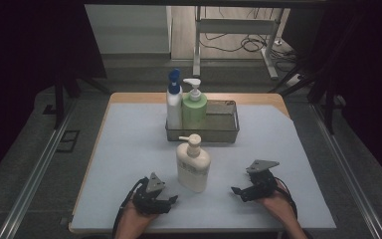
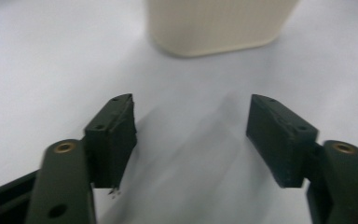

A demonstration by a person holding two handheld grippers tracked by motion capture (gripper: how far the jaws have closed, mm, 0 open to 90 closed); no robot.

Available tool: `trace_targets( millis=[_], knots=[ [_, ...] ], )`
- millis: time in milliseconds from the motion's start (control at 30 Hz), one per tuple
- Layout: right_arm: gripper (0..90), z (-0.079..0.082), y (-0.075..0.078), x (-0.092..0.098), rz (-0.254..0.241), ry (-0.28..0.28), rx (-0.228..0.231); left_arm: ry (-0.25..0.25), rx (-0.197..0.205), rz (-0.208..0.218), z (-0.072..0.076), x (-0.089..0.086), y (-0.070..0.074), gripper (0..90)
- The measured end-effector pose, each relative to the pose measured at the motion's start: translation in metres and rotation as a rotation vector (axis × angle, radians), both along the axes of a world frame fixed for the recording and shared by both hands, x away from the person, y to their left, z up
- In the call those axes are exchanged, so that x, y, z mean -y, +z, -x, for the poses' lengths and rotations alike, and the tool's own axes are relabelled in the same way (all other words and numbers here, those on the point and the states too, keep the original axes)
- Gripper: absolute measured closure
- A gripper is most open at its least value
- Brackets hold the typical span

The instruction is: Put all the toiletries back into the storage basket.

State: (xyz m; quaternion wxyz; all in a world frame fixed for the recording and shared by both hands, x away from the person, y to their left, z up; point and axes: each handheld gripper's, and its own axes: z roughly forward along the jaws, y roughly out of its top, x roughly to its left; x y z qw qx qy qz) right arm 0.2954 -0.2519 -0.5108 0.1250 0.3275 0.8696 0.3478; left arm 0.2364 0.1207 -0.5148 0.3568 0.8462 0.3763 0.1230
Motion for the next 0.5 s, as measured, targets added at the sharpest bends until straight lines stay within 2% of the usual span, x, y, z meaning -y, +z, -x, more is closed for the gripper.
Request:
trace_targets(
  millis=[167, 233, 367, 500],
  knots=[
    [9.7, 0.004, 0.006, -0.003, -0.046, 0.017, 0.003, 0.047, 0.006, -0.003, 0.000, -0.011, 0.000, 22.2],
    [9.3, 0.004, 0.009, -0.004, -0.050, 0.021, -0.004, 0.059, 0.008, -0.011, 0.000, -0.013, -0.002, 17.9],
    [8.8, 0.006, 0.016, -0.006, -0.080, 0.032, -0.011, 0.078, 0.008, -0.039, -0.002, -0.016, -0.006, 13.8],
    [7.9, 0.008, 0.023, -0.009, -0.100, 0.043, -0.004, 0.096, 0.009, -0.030, -0.002, -0.017, -0.007, 12.8]
  ],
)
